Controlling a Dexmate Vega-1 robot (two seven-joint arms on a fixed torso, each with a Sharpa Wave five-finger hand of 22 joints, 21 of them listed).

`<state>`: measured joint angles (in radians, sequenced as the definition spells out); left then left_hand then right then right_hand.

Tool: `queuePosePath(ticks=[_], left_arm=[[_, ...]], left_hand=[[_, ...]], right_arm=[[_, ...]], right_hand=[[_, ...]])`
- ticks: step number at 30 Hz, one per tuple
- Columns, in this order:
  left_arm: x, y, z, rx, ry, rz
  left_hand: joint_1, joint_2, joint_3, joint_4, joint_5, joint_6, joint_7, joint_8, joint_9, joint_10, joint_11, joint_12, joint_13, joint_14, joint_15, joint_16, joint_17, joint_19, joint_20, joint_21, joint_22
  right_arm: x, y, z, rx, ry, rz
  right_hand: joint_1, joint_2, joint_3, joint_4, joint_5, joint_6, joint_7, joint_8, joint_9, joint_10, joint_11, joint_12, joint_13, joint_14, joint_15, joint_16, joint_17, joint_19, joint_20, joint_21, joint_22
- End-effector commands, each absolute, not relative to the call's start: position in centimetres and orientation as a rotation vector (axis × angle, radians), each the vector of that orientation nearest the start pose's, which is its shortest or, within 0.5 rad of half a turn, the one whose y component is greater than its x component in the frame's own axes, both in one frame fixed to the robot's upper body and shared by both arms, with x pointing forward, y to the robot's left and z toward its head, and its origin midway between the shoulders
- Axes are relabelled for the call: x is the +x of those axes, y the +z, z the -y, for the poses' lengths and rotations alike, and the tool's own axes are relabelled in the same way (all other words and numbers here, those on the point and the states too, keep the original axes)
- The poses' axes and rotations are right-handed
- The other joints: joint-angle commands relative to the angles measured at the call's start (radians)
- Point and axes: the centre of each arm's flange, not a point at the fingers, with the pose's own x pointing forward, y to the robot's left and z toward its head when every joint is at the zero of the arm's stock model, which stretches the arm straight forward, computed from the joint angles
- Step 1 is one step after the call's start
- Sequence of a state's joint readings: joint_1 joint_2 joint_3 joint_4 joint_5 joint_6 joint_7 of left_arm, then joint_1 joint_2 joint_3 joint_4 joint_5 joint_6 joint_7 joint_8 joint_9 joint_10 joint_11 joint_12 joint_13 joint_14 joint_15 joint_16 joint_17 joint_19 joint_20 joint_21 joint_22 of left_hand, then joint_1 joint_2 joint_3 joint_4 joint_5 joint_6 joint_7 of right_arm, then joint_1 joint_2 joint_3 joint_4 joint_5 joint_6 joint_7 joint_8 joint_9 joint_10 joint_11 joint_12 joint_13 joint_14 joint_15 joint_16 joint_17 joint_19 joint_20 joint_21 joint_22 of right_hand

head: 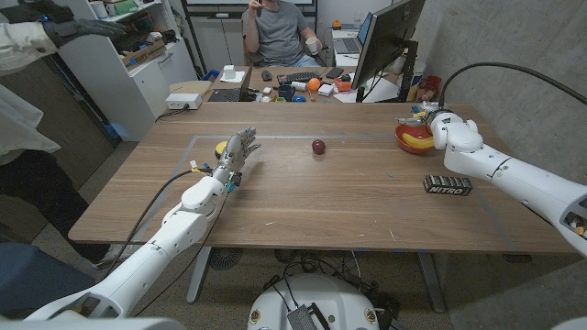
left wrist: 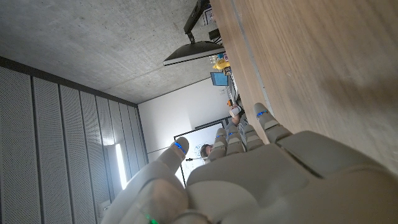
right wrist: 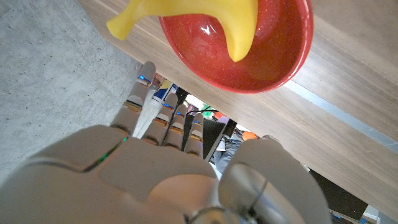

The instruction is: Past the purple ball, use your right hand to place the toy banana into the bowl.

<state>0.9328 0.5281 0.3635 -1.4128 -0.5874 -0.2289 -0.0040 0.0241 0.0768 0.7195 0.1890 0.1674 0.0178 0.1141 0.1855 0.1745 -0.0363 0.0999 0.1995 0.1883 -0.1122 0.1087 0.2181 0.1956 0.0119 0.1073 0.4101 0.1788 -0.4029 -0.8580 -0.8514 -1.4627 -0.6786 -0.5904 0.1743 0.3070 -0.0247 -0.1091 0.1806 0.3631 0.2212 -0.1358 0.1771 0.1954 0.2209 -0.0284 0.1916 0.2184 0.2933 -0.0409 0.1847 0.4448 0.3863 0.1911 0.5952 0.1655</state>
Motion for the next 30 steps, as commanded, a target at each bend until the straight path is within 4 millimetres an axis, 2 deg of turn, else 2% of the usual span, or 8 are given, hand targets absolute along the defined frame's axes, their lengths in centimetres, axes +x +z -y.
queuePosePath(ticks=[1, 23, 30], left_arm=[[63.5, -5.6, -27.1, 0.018, -0.238, 0.546], [62.9, -5.7, -27.1, 0.014, -0.233, 0.558], [62.7, -5.8, -27.1, 0.013, -0.231, 0.559]], left_hand=[[-0.003, 0.11, 0.003, -0.001, 0.008, 0.009, 0.002, -0.001, 0.004, 0.004, 0.005, 0.0, 0.001, 0.005, 0.001, -0.002, 0.001, 0.005, 0.0, -0.006, 0.005], [-0.003, 0.109, 0.004, -0.001, 0.008, 0.009, 0.003, -0.001, 0.004, 0.004, 0.005, -0.001, 0.001, 0.005, 0.001, -0.003, 0.001, 0.007, 0.0, -0.01, 0.005], [-0.003, 0.109, 0.004, -0.001, 0.008, 0.01, 0.004, -0.001, 0.004, 0.003, 0.005, -0.001, 0.001, 0.006, 0.001, -0.003, 0.001, 0.007, 0.0, -0.012, 0.005]], right_arm=[[65.1, 10.2, 36.7, -1.611, -0.439, 0.128], [63.8, 11.8, 37.0, -1.532, -0.465, 0.207], [63.2, 12.5, 36.7, -1.562, -0.497, 0.227]], right_hand=[[-0.014, 0.004, -0.01, 0.0, 0.007, -0.007, -0.002, 0.006, 0.002, -0.009, -0.001, 0.001, -0.001, -0.007, -0.004, 0.005, 0.0, -0.007, 0.001, -0.006, 0.002], [-0.077, 0.016, -0.039, -0.005, 0.01, -0.002, -0.003, 0.016, 0.001, -0.022, -0.003, 0.003, -0.003, -0.05, 0.006, 0.004, -0.016, -0.04, 0.012, -0.05, 0.0], [-0.09, 0.018, -0.046, -0.006, 0.011, 0.003, -0.002, 0.019, 0.001, -0.02, 0.001, 0.005, -0.004, -0.056, 0.008, 0.005, -0.02, -0.043, 0.016, -0.06, 0.0]])
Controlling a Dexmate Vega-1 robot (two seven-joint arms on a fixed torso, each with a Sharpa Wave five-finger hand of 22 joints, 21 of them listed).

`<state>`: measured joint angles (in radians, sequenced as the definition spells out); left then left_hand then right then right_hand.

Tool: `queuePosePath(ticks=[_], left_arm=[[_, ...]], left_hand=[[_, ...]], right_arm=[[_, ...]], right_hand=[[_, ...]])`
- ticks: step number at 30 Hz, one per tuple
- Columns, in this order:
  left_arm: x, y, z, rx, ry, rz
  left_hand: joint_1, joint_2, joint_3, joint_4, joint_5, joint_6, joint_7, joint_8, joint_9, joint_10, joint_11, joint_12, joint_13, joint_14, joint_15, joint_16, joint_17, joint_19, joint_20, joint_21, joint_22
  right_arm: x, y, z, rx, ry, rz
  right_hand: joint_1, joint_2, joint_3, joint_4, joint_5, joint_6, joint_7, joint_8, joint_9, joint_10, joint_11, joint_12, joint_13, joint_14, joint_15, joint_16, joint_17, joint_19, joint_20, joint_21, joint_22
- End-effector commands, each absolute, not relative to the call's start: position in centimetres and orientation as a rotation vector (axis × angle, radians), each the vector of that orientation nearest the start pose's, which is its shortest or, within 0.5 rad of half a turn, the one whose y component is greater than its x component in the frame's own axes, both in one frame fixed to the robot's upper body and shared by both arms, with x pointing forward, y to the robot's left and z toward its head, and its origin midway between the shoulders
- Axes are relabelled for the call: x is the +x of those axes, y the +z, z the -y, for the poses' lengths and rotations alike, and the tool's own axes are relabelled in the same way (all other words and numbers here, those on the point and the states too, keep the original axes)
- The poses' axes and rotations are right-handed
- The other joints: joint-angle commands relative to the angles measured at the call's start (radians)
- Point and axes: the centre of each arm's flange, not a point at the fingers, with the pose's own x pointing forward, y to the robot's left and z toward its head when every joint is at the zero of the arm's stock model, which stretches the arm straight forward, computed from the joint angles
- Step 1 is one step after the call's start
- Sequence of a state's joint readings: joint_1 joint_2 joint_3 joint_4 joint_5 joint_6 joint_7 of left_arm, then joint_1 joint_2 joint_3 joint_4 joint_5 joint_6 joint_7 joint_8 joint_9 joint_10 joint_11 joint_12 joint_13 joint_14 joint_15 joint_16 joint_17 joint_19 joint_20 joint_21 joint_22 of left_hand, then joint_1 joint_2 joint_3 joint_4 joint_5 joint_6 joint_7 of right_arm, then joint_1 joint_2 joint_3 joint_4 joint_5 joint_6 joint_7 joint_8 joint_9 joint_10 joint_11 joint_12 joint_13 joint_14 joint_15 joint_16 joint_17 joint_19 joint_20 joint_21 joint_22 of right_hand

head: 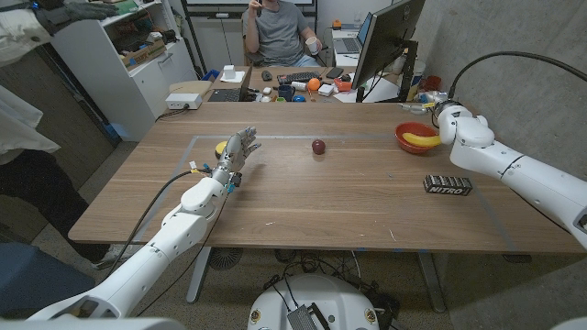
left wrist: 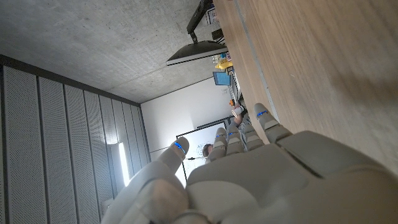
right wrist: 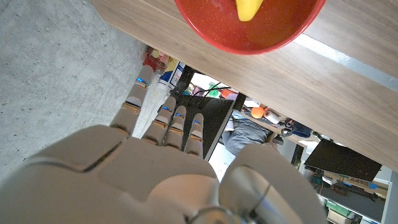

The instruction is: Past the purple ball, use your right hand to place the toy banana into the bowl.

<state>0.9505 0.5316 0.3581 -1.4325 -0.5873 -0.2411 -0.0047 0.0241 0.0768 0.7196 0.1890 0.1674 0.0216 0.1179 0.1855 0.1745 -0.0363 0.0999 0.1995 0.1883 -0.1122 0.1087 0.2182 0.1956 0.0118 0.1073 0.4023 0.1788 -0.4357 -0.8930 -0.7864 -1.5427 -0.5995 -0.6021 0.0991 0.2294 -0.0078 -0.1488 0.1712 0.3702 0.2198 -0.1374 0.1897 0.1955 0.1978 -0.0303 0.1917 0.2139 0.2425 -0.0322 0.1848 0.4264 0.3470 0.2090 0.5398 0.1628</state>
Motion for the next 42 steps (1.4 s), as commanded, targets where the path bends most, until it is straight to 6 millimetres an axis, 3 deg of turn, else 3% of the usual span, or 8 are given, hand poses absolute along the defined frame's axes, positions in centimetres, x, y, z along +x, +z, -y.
queuePosePath(ticks=[1, 20, 42], left_arm=[[62.7, -5.8, -27.1, 0.013, -0.23, 0.56], [62.2, -6.1, -27.5, 0.0, -0.231, 0.574], [62.1, -6.7, -28.4, -0.018, -0.226, 0.58]], left_hand=[[-0.003, 0.109, 0.004, -0.001, 0.008, 0.006, 0.0, -0.001, 0.004, 0.004, 0.006, -0.001, 0.001, 0.005, 0.002, -0.003, 0.001, 0.007, 0.0, -0.004, 0.005], [-0.003, 0.109, 0.004, 0.0, 0.008, 0.007, 0.0, -0.001, 0.004, 0.005, 0.004, 0.0, 0.001, 0.006, 0.002, -0.003, 0.001, 0.008, 0.001, -0.007, 0.005], [-0.003, 0.108, 0.003, 0.0, 0.008, 0.007, -0.002, -0.001, 0.004, 0.004, 0.004, -0.001, 0.001, 0.005, 0.002, -0.004, 0.001, 0.01, 0.001, -0.011, 0.006]], right_arm=[[63.2, 12.5, 36.7, -1.558, -0.497, 0.229], [61.6, 14.4, 36.0, -1.528, -0.528, 0.283], [60.6, 16.2, 34.7, -1.532, -0.549, 0.316]], right_hand=[[-0.015, 0.002, -0.007, 0.003, 0.004, 0.002, -0.001, 0.005, 0.001, 0.002, 0.003, 0.005, 0.001, -0.005, 0.0, 0.006, -0.003, -0.004, -0.001, -0.005, 0.003], [-0.038, 0.006, -0.022, -0.001, 0.007, -0.019, -0.015, -0.001, 0.0, -0.008, 0.003, 0.003, -0.001, -0.028, 0.002, 0.004, -0.014, -0.009, -0.004, -0.027, 0.003], [-0.049, 0.01, -0.032, -0.008, 0.011, -0.002, -0.009, 0.008, -0.001, 0.005, 0.005, 0.01, -0.002, -0.026, 0.002, 0.01, -0.027, -0.009, -0.002, -0.046, 0.003]])
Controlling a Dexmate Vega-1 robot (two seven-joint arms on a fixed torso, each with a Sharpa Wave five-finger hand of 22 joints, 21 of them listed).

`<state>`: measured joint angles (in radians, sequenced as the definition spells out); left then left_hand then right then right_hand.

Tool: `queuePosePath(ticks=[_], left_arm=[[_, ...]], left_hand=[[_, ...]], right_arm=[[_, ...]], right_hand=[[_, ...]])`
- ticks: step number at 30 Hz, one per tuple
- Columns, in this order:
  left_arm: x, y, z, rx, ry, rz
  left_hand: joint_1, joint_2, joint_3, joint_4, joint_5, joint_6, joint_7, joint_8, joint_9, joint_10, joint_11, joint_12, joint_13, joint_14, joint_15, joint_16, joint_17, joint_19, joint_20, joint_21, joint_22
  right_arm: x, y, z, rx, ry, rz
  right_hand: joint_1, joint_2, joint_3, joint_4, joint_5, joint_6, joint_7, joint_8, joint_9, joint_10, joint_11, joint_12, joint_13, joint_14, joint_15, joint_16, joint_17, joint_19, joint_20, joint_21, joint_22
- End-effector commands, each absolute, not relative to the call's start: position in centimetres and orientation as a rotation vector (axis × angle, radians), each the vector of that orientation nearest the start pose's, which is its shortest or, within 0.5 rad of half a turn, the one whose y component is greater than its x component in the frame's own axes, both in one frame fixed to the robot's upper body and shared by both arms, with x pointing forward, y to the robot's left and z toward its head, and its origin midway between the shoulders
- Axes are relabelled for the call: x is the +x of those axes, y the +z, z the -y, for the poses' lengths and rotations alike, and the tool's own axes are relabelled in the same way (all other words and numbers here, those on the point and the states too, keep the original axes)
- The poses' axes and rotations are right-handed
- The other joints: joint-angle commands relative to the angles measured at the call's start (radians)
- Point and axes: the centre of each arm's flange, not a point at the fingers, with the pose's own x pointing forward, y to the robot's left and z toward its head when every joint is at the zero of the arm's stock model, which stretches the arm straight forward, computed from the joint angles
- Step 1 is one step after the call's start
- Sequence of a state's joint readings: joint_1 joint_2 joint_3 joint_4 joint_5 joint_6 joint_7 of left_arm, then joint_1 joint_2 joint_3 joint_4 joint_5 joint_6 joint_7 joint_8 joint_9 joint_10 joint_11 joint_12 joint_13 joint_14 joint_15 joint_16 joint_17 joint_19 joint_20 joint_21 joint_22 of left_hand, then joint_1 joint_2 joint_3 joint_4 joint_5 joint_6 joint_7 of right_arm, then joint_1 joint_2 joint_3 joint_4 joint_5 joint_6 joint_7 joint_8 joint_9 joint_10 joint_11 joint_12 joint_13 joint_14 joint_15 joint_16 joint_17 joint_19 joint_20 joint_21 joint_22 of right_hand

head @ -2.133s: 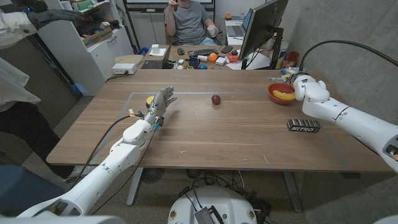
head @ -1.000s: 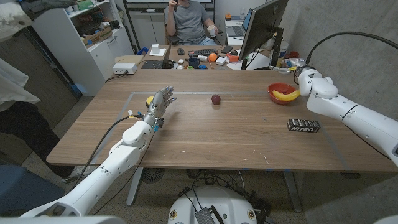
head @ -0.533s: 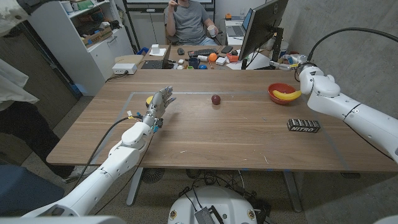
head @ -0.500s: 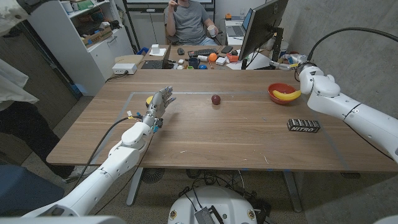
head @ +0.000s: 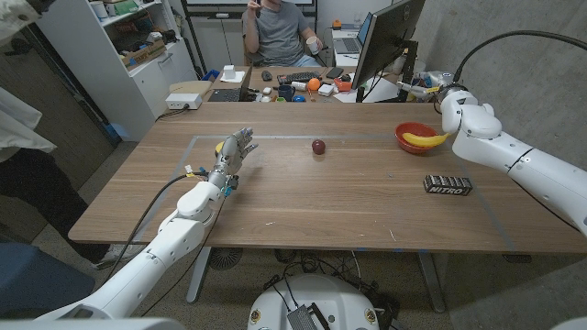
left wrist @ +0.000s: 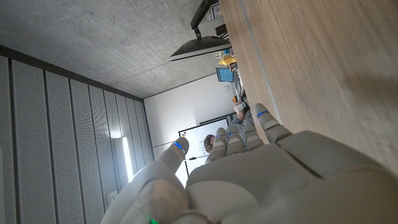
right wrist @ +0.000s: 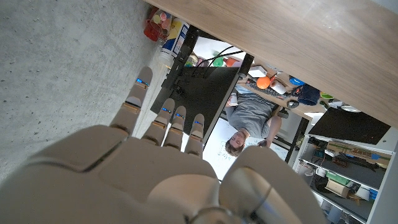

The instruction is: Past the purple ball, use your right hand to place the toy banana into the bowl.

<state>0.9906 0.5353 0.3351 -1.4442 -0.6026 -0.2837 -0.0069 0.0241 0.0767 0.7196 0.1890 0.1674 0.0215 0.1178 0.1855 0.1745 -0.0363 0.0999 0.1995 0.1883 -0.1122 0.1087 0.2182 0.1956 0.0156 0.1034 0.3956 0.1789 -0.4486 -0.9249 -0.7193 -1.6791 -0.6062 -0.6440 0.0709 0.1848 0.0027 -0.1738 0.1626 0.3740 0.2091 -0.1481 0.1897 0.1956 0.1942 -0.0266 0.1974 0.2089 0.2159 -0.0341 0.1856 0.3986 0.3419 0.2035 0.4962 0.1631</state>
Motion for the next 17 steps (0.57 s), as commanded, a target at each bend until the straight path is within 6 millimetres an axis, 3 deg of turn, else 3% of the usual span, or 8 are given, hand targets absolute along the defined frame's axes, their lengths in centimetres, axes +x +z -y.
queuePosePath(ticks=[1, 17], left_arm=[[62.06, -6.76, -28.47, -0.017, -0.227, 0.58], [61.9, -6.83, -28.55, -0.021, -0.231, 0.586]], left_hand=[[-0.003, 0.108, 0.003, 0.0, 0.008, 0.007, -0.001, -0.002, 0.004, 0.005, 0.006, 0.0, 0.001, 0.005, 0.002, -0.004, 0.001, 0.006, 0.005, -0.004, 0.006], [-0.004, 0.108, 0.003, 0.0, 0.008, 0.008, -0.001, -0.002, 0.004, 0.005, 0.003, -0.001, 0.001, 0.005, 0.001, -0.004, 0.001, 0.008, 0.005, -0.007, 0.006]], right_arm=[[60.52, 16.22, 34.57, -1.536, -0.556, 0.314], [59.73, 16.06, 34.62, -1.526, -0.566, 0.315]], right_hand=[[-0.005, -0.001, -0.007, 0.0, 0.008, 0.009, 0.002, 0.008, -0.001, 0.009, 0.0, 0.004, 0.003, 0.001, 0.004, 0.01, 0.0, -0.004, 0.004, -0.003, 0.003], [-0.007, 0.003, -0.012, -0.004, 0.011, 0.01, 0.002, 0.009, -0.002, 0.01, 0.0, 0.005, 0.002, 0.001, 0.005, 0.012, -0.008, -0.003, 0.005, -0.015, 0.003]])
